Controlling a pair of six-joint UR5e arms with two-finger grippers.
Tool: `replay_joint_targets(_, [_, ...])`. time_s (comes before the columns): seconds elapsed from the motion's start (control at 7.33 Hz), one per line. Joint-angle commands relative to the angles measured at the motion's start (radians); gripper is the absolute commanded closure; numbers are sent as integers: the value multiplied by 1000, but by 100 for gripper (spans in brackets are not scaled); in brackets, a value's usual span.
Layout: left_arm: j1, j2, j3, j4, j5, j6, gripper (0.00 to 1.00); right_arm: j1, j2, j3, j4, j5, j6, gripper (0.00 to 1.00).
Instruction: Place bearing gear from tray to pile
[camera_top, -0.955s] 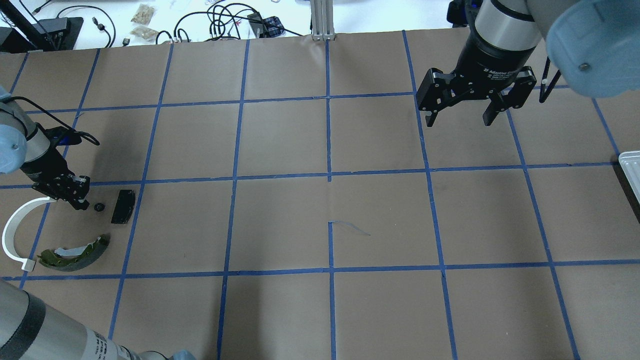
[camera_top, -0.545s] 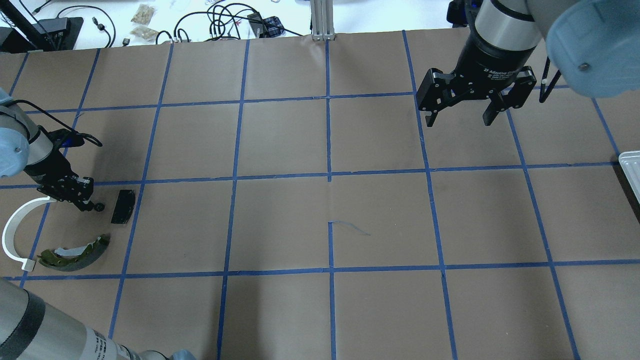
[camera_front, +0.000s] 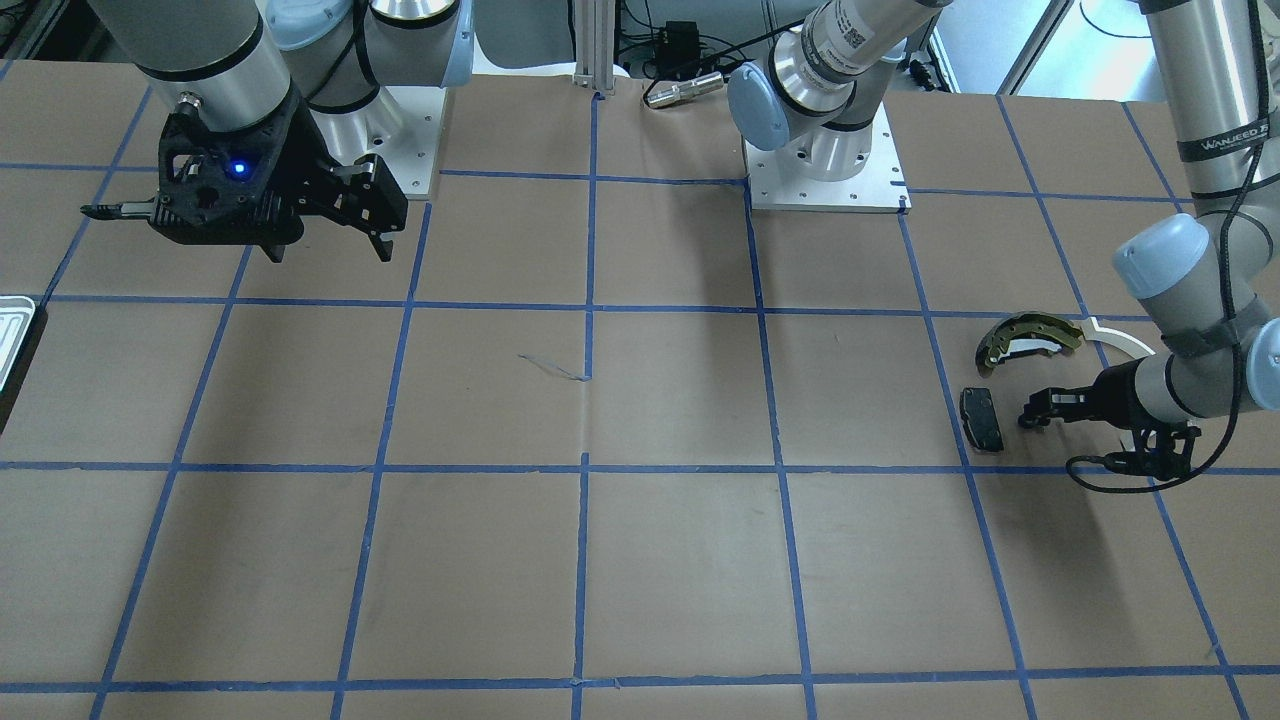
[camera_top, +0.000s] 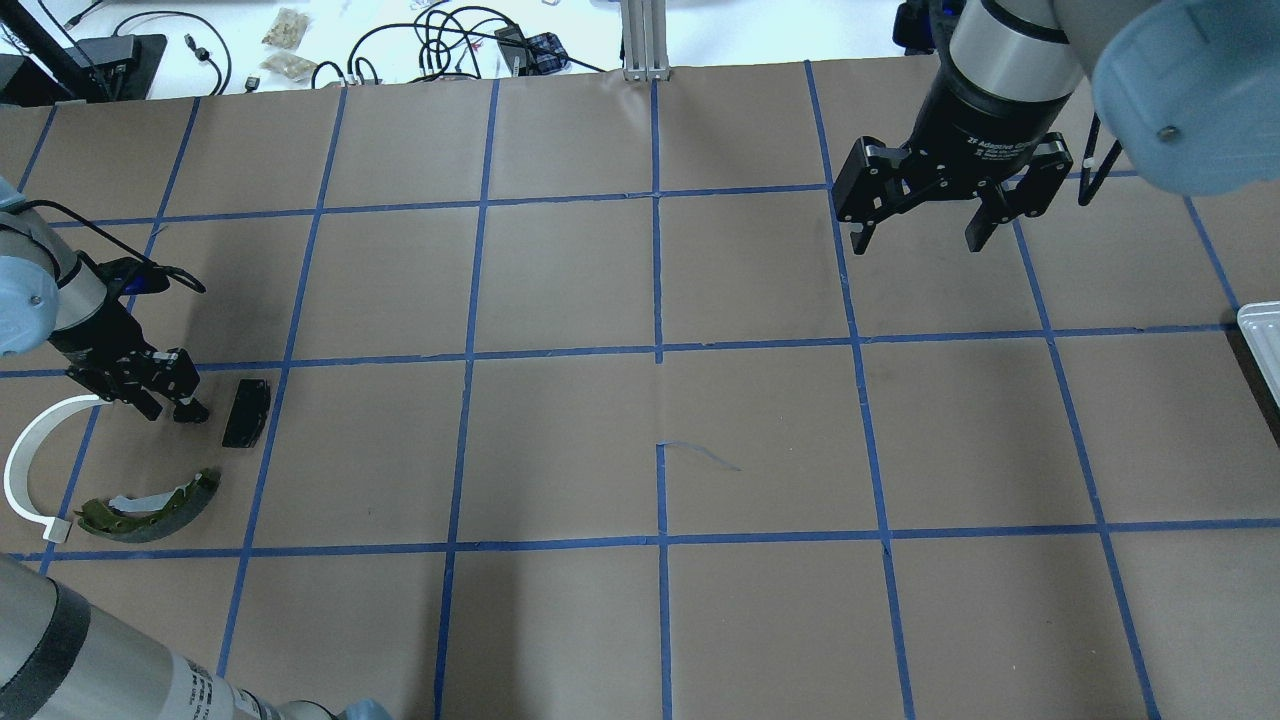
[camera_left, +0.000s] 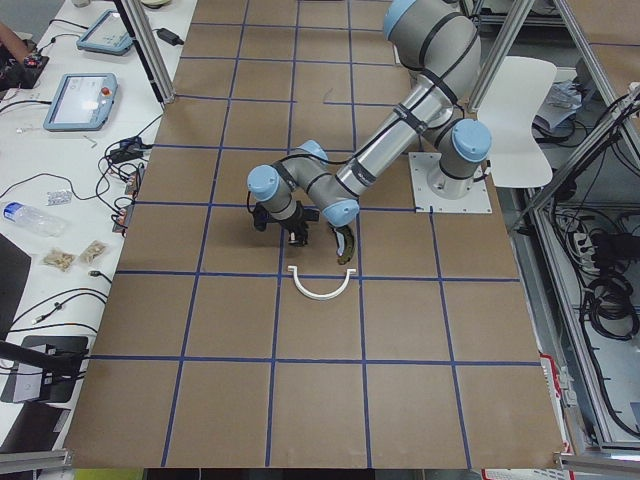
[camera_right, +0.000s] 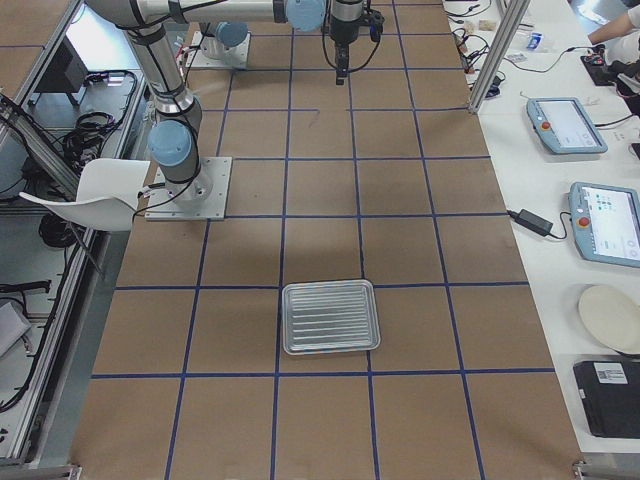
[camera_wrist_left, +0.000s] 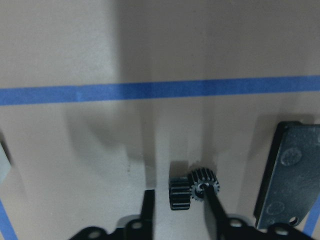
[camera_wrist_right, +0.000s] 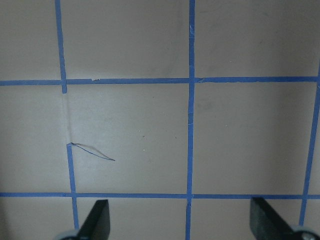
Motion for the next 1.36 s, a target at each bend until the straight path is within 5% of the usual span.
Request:
replay_joint_targets(0.0, [-22, 36, 17, -4, -22, -11, 19, 0, 0, 0, 0, 1, -3, 0])
replay_joint_targets(0.27, [-72, 96, 87, -102, -74, -18, 16, 0, 0, 0, 0, 1, -2, 0])
replay_joint_targets(0.41, [-124, 154, 122, -192, -107, -83, 0, 0, 0, 2, 0, 1, -3, 0])
replay_joint_targets(0.55, [-178, 200, 147, -252, -187, -266, 0, 0, 0, 2, -2, -2, 0, 0])
replay_joint_targets(1.23, [-503, 341, 155, -271, -85, -370, 0, -12, 2, 12, -5, -5, 7, 0])
